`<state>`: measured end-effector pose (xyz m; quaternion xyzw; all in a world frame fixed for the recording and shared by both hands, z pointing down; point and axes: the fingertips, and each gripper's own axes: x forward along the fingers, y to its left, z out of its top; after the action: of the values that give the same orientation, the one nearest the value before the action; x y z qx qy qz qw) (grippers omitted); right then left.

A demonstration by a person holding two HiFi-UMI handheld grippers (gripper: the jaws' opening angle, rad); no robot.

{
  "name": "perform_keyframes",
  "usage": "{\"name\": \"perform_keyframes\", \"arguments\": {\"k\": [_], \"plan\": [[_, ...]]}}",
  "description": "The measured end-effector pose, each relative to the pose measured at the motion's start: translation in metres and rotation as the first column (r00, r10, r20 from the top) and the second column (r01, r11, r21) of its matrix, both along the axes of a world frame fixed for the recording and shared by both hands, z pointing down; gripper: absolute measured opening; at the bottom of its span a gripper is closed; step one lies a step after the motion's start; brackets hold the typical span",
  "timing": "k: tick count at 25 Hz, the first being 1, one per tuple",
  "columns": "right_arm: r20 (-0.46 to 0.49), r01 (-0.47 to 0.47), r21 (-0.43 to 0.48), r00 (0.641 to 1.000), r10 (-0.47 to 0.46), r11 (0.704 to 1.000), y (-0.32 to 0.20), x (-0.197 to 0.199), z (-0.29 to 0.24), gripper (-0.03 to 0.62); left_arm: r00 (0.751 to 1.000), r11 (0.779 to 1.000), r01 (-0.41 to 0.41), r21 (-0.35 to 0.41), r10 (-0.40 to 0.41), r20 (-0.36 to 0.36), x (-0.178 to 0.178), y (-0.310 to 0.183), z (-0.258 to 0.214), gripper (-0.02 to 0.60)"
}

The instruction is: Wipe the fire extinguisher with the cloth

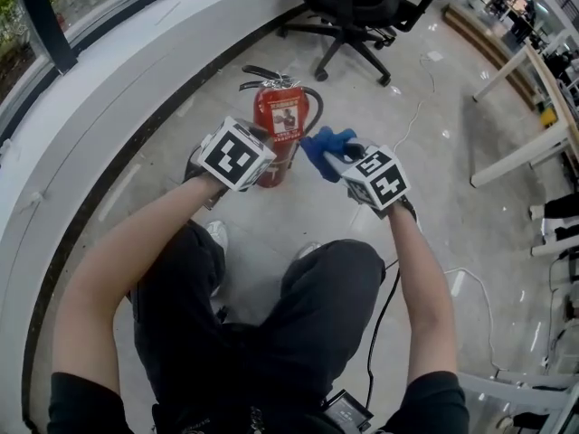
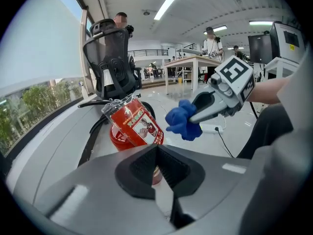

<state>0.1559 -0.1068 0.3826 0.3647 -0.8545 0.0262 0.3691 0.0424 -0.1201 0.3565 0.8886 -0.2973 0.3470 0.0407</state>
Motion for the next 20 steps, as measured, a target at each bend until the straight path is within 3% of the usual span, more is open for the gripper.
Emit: {"name": "perform_keyframes", "arguments": {"k": [4,10,14,20], "plan": [[0.054,-0.01,0.113,0.999,0.004,0.993,-0.019,-0.009,-0.062,0.067,1.0,1.0,0.008,0.022,-0.008,-0.021,0.0,0.001,-0.009,0.006],[0.08,0.08,0.21,0.992,-0.099,0.974,-0.044,-0.075,-0.108,0.067,0.999,0.999,0.042,0.03,-0.041,-0.032,-0.021,0.004,-0.013,0.006],[0.066,0.143,0.181,0.985,-0.157,0.973,-0.058,-0.118,-0.09,0.067,0.997,0.997,0.073,0.011,-0.073,-0.025,-0.043,0.0,-0.004,0.006],[0.047,0.204,0.123,0.976,-0.211,0.971,-0.059,-0.134,-0.051,0.067,0.995,0.995,0.094,-0.021,-0.094,-0.029,-0.061,-0.007,0.006,0.006]]}}
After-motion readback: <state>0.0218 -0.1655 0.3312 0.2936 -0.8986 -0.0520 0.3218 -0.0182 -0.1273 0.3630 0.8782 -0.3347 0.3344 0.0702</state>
